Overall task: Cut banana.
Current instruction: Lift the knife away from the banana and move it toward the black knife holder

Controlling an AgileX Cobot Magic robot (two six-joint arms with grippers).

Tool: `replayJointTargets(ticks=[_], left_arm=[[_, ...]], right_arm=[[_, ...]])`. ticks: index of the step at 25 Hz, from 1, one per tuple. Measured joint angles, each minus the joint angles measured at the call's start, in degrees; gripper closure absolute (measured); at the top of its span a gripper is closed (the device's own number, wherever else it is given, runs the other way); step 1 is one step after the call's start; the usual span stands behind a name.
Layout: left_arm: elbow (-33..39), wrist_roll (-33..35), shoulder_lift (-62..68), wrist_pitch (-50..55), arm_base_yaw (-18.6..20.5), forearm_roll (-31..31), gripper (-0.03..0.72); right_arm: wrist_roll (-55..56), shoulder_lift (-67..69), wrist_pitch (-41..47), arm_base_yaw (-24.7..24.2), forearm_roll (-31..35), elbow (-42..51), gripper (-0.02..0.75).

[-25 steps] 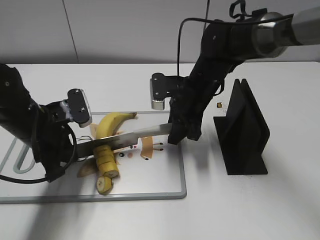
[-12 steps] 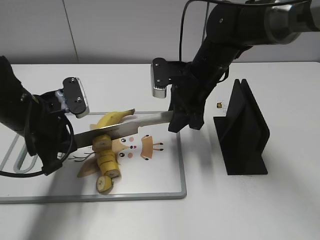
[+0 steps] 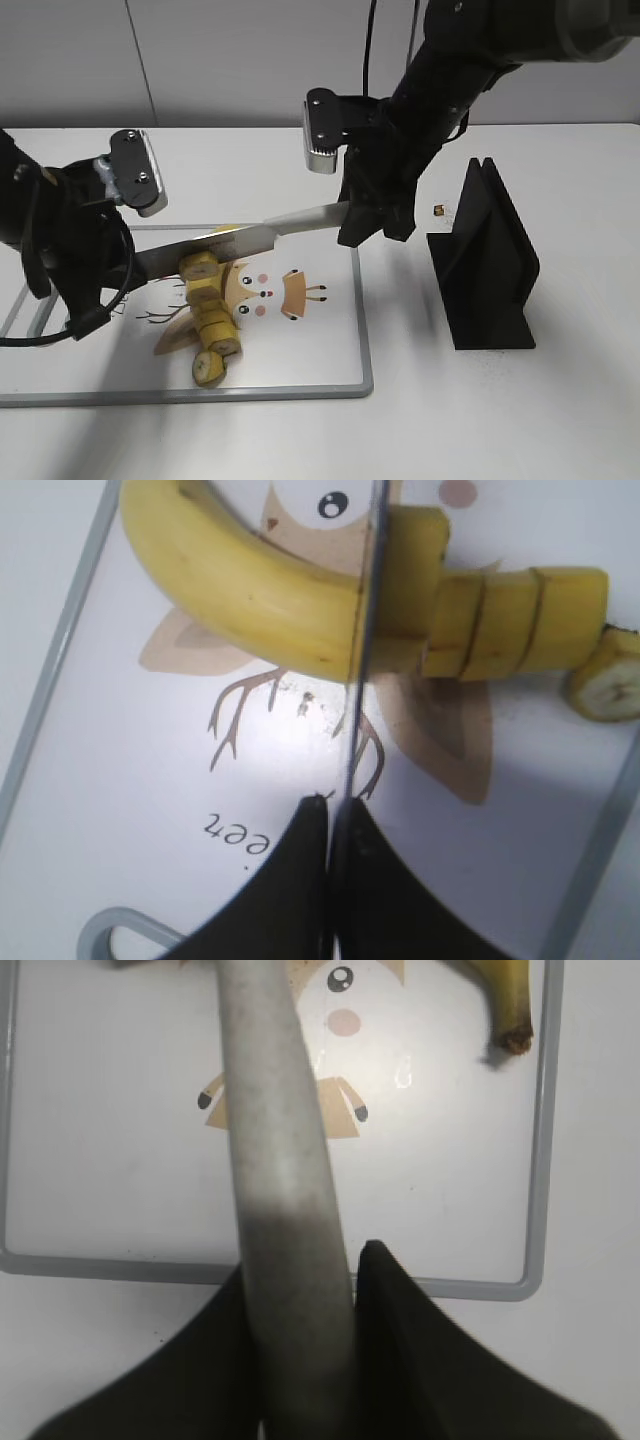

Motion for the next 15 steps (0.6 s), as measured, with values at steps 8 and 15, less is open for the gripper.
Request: replayJointTargets(ticks=[8,15], left_arm=[[0.04,0.0,-6.5,3.72,-0.05,-0.1,0.695],[0.25,-0.43,-14.06,4.82,-0.04,0.04,0.521]], right_arm=[[0.41,-4.73,3.91,0.11,-0.77,0.0,0.543],[1.19,-8.9,5.95,0.12,-2.39,0.0,0.563]])
